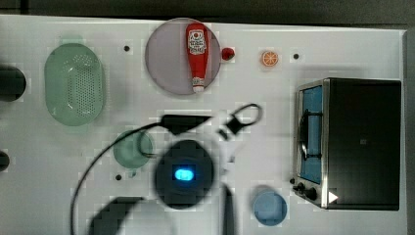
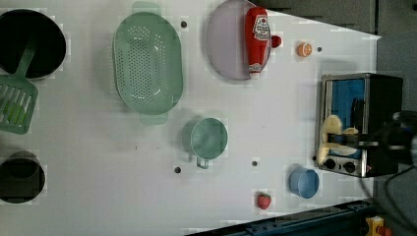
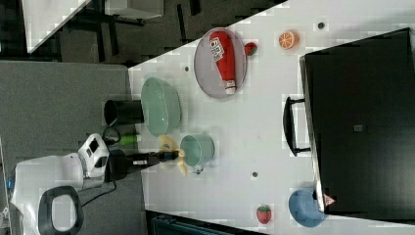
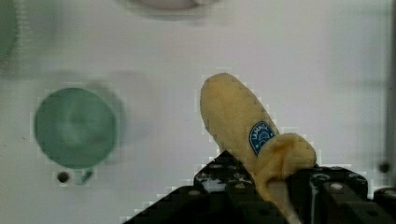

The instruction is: Pick Banana and place it in mug.

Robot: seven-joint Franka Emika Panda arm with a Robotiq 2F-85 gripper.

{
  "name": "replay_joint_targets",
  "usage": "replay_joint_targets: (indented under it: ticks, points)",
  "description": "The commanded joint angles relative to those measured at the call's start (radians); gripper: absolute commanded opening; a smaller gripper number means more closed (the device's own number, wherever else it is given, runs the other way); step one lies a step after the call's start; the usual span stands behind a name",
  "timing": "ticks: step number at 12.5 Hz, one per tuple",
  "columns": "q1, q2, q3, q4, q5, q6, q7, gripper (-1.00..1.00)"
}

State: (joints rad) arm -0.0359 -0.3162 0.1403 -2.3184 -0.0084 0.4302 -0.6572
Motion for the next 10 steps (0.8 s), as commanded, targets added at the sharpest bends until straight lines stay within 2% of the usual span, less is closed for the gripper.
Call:
replay_joint_targets:
  ticks: [1, 4, 10]
  points:
    - [0.064, 0.039, 0.138, -0.032, 0.057, -0.017, 0.341, -0.46]
    - [0.065, 0.101, 0.243, -0.032, 0.146, 0.061, 0.514, -0.46]
    - [0.065, 0.320, 0.292, -0.034, 0.148, 0.290, 0.584, -0.46]
